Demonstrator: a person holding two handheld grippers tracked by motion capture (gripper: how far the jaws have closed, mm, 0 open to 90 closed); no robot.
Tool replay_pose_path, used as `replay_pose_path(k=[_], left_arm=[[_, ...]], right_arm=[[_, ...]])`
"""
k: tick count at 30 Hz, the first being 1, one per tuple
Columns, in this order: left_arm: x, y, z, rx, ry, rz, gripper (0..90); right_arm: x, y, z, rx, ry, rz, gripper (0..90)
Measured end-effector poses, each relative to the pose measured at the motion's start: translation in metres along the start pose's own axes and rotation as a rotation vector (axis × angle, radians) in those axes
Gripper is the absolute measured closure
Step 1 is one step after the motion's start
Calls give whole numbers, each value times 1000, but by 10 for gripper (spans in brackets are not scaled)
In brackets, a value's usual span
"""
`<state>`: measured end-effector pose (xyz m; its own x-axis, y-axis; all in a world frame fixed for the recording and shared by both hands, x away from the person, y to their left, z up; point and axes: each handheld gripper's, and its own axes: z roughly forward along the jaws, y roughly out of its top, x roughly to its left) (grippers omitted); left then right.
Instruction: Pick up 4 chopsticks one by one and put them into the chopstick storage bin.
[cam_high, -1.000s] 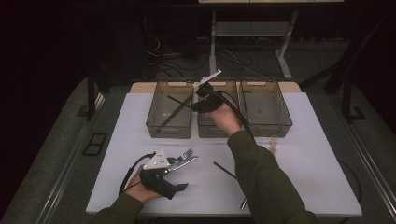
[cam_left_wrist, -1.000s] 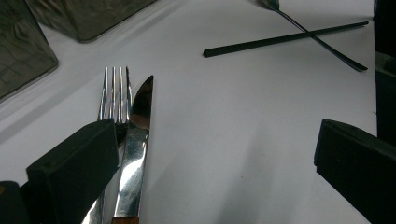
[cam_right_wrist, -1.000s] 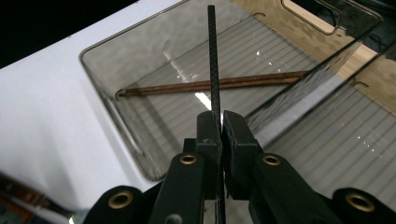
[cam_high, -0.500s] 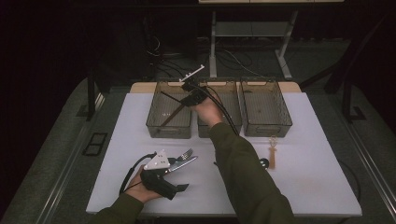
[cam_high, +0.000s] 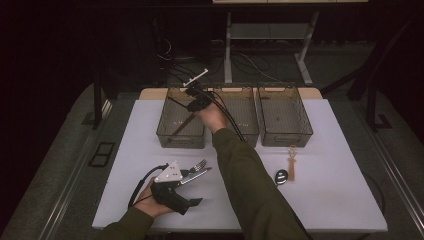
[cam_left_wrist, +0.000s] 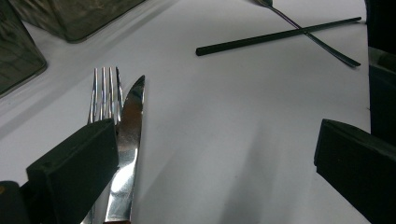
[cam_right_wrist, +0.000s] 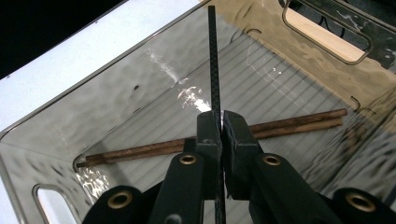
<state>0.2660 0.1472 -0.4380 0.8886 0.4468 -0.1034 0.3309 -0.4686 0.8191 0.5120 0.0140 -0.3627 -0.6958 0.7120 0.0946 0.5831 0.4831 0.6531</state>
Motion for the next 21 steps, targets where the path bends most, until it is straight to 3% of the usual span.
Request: replay_pose_path(k=[4,9,14,21], left_arm=[[0,0,0,1,0,0,0],[0,0,0,-2,-1,-2,0],[-1,0,0,0,-1,-1,0],[-1,0,0,-1,-1,1,0]], right_arm=[[1,1,3,-2,5,-10,842],[2,2,1,-17,8,-12,749],[0,2,-7,-30,10,-8,678],[-5,-5,-24,-73,59,1,576]])
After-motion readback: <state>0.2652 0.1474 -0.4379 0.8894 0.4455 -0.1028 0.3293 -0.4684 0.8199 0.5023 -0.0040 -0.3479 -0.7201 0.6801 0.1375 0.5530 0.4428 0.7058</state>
